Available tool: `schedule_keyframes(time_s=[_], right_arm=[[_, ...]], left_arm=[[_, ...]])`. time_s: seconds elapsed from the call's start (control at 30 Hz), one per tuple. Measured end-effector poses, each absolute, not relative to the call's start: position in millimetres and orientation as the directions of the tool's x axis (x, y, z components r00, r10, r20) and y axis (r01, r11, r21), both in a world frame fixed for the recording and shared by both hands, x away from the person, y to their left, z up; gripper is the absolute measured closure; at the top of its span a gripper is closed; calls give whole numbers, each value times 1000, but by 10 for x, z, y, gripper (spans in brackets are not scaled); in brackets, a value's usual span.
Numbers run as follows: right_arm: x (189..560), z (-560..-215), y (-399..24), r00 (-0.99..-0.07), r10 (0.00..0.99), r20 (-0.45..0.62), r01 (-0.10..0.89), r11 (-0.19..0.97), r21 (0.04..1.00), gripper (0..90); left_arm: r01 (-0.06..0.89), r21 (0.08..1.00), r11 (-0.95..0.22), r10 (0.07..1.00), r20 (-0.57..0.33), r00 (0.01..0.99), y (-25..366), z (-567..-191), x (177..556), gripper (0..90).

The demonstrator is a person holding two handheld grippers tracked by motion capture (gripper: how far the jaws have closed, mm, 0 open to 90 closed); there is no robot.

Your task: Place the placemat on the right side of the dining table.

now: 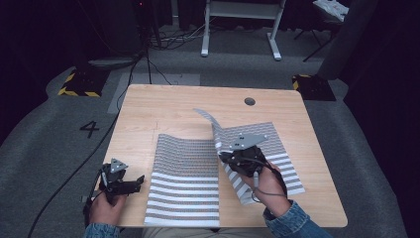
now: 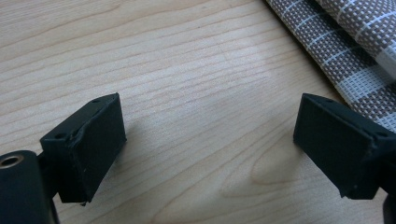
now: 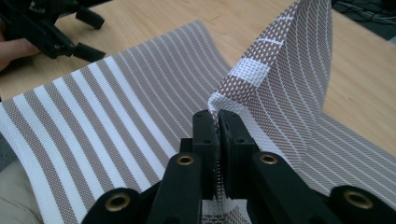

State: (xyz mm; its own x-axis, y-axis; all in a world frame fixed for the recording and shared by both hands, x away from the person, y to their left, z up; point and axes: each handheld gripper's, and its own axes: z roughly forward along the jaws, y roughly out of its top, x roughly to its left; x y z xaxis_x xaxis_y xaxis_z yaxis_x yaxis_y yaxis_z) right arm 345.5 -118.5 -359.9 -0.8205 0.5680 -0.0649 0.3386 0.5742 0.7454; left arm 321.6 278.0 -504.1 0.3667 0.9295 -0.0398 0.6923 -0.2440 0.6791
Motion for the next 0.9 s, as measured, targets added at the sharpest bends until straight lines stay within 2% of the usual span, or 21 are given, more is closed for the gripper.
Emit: schedule_keyframes(time_s=[0.37,0.47,0.5,0.57,0.67,0.77,0.9], right_arm=[[3378,-3928,-885,-856,514,-49,349,647,678,853],[3366,-4011,-853,-870,492,-41,342,660,669,829],[3345,-4033,-829,-867,497,-15,358,645,675,788],[3329,-4043,-814,-889,458,26,345,630,696,655],[3278,-4018,-787,-916,394,82,325,604,728,510],[3236,-3970,-801,-925,374,65,290,584,758,473],[3246,-3895,-917,-917,391,74,296,544,785,445]], left_arm=[[692,679,-244,930,-40,366,2780,-5041,3216,93],[692,679,-244,930,-40,366,2780,-5041,3216,93],[692,680,-244,930,-39,366,2780,-5041,3216,92],[693,678,-245,930,-39,366,2780,-5039,3216,93],[693,678,-245,930,-39,366,2781,-5039,3216,92],[693,678,-245,930,-39,366,2781,-5039,3216,92],[693,678,-245,929,-39,367,2781,-5039,3216,92]])
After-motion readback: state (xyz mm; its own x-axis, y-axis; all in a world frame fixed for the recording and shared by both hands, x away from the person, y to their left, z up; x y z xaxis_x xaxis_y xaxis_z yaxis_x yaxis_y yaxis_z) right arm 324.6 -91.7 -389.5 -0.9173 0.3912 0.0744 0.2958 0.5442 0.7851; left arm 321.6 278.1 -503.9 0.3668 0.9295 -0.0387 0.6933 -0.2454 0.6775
